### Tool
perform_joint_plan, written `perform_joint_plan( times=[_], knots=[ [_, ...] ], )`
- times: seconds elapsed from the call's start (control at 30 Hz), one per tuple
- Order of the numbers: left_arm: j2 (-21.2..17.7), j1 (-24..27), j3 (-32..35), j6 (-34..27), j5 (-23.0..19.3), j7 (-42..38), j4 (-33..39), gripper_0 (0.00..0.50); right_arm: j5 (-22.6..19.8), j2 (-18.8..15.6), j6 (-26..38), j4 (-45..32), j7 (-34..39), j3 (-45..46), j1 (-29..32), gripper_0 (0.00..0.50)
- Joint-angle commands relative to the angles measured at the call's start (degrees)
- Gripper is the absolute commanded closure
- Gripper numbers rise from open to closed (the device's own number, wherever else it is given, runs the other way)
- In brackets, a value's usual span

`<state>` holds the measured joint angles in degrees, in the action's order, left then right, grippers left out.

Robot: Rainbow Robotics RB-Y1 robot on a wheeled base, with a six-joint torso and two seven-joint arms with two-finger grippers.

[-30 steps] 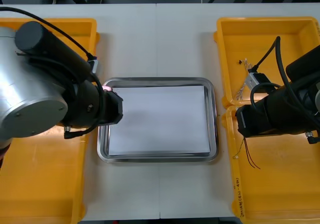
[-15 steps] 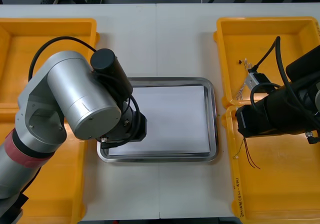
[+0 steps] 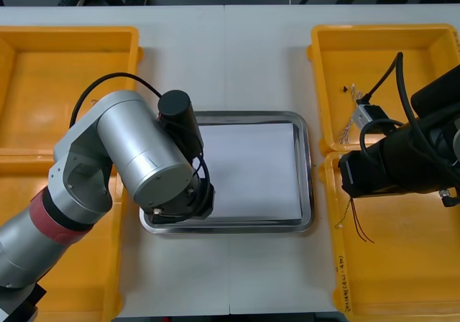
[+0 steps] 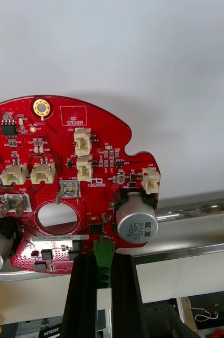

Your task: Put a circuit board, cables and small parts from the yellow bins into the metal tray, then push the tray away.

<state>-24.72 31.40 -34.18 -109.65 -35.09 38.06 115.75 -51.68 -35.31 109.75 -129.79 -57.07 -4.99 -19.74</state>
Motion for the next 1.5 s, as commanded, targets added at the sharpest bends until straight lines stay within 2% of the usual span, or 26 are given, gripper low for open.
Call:
perform_joint_plan(
  times=[0.03,0.43,1.0,1.03,1.07,1.1,1.17,1.27,1.3,1.4,1.5],
  knots=[
    [2.0,2.1,-1.2,0.4,0.6,4.6,-1.1,0.5,-0.3,-1.9,0.2,-0.4,0.1,-0.9,-1.4,0.5],
    [4.4,2.0,-1.5,2.8,2.9,6.9,-5.6,0.5,0.4,-1.9,0.2,-0.4,-0.1,-1.0,-1.4,0.5],
    [4.7,1.3,-2.2,5.2,3.7,7.8,-7.3,0.5,0.3,-1.9,0.2,-0.4,-0.2,-1.0,-1.4,0.5],
    [4.7,1.3,-2.2,5.2,3.7,7.8,-7.3,0.442,0.3,-1.9,0.2,-0.4,-0.2,-1.0,-1.4,0.5],
    [4.7,1.3,-2.2,5.2,3.7,7.7,-7.3,0.361,0.3,-1.9,0.2,-0.4,-0.2,-1.0,-1.4,0.5],
    [4.7,1.3,-2.2,5.2,3.7,7.7,-7.3,0.361,0.3,-1.9,0.2,-0.4,-0.2,-1.0,-1.4,0.5],
    [4.7,1.3,-1.6,5.0,3.7,7.6,-7.0,0.199,0.2,-1.9,0.2,-0.4,-0.3,-0.9,-1.4,0.5],
    [4.7,1.3,-1.2,4.4,3.8,7.4,-6.4,0.137,0.3,-1.9,0.2,-0.4,-0.3,-1.0,-1.4,0.5],
    [4.7,1.2,-0.5,4.0,3.8,7.2,-5.7,0.068,0.3,-1.9,0.2,-0.4,-0.3,-1.0,-1.4,0.5],
    [4.7,1.3,0.6,2.2,3.9,7.1,-4.7,0.033,0.3,-1.9,0.2,-0.4,-0.4,-1.0,-1.4,0.5],
    [4.7,1.3,1.8,0.0,4.5,7.0,-1.9,0.02,0.3,-1.9,0.2,-0.4,-0.4,-1.0,-1.4,0.5]
  ],
)
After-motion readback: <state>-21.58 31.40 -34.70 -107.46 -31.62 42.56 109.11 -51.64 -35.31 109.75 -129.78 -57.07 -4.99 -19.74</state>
